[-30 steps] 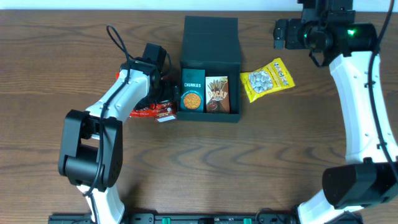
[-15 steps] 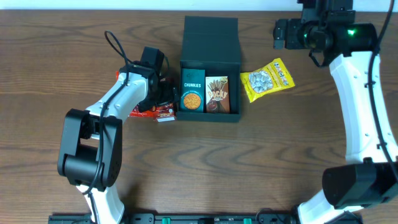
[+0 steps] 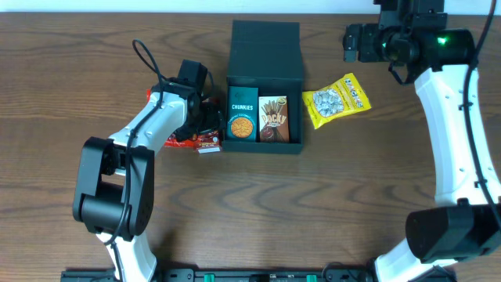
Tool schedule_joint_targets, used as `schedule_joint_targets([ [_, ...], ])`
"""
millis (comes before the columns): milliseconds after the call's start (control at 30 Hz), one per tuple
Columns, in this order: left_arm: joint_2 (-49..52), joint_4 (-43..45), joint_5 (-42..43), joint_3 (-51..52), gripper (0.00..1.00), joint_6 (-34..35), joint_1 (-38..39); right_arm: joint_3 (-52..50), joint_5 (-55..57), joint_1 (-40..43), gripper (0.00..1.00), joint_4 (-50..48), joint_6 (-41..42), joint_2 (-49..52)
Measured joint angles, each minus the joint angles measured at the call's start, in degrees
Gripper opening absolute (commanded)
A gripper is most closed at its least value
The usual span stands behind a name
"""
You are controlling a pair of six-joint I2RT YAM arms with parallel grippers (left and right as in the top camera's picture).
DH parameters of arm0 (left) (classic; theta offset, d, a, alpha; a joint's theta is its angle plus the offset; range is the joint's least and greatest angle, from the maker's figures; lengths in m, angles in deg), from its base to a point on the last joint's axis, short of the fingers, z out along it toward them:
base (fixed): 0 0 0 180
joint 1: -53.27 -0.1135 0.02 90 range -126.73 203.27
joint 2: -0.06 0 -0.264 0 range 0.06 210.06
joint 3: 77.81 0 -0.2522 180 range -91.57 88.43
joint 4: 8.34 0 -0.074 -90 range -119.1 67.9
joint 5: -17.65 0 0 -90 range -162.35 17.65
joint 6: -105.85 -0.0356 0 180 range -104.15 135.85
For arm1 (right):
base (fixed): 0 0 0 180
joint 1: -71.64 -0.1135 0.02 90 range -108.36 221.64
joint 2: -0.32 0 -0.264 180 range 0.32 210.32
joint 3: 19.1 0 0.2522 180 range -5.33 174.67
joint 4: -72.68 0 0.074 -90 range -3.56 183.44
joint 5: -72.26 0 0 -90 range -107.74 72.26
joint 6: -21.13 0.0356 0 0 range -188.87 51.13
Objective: Pack container
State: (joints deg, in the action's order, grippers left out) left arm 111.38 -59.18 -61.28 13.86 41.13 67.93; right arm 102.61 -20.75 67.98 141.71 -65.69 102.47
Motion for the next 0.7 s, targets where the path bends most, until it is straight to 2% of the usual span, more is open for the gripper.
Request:
schedule_joint_targets([
  [400,1.44,0.04,-1.20,0.02,0.80,-0.50,0.13,0.00,-0.02,0.00,0.99,0.02,0.02,0.00],
  [533,1.68,0.00,-1.86,0.02,0.76,-1.53,0.13,0.00,-0.02,0.00,0.99,0.00,0.02,0.00],
  [700,1.66,-0.02,-2.64,0.00,0.66,-2.10,0.50,0.00,-0.02,0.00,0.99,-0.09,0.02,0.00],
])
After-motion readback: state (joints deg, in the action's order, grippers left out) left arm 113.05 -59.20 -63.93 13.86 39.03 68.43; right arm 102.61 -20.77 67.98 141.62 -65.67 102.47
